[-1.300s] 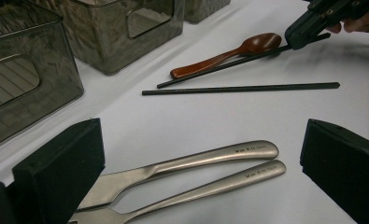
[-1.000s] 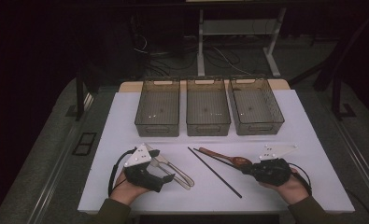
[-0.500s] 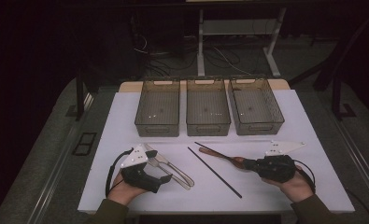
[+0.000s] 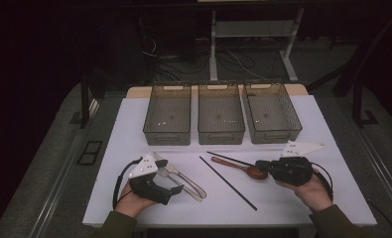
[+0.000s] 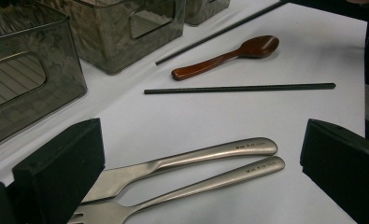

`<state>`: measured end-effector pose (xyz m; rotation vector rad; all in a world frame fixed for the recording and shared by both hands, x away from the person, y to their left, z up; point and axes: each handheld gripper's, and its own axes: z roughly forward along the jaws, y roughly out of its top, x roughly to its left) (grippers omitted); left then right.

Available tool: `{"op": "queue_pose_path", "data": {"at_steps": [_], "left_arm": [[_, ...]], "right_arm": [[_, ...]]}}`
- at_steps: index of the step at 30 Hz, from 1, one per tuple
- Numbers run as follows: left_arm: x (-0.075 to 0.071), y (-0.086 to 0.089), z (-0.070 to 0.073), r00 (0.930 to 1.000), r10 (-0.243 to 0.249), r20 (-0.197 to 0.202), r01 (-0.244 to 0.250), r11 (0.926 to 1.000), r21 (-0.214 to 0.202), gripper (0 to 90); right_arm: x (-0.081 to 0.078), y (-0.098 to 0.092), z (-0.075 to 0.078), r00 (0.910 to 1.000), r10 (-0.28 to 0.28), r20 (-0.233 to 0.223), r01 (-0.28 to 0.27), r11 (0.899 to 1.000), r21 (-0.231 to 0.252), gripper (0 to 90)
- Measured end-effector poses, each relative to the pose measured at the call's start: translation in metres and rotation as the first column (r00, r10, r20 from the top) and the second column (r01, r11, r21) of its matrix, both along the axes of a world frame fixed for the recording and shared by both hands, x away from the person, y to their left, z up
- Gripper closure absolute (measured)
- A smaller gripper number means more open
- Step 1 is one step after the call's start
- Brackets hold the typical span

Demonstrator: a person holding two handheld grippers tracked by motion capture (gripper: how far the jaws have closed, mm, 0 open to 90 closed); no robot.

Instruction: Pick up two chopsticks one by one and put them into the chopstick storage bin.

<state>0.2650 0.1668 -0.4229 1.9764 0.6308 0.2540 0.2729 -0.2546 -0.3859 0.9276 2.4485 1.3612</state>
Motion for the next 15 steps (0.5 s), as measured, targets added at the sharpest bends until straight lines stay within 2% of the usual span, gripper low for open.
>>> {"op": "queue_pose_path", "data": {"at_steps": [8,15], "left_arm": [[0.001,-0.001,-0.001,1.0,0.0,-0.005,0.0,1.0,-0.002,0.0],[0.0,-0.002,-0.001,1.0,0.0,-0.006,0.0,1.0,-0.006,0.0]], "right_arm": [[0.007,0.006,0.018,0.9988,-0.008,0.047,0.007,0.999,0.038,84.6],[0.016,0.01,0.029,0.9968,-0.017,0.078,0.012,0.999,0.053,84.7]]}}
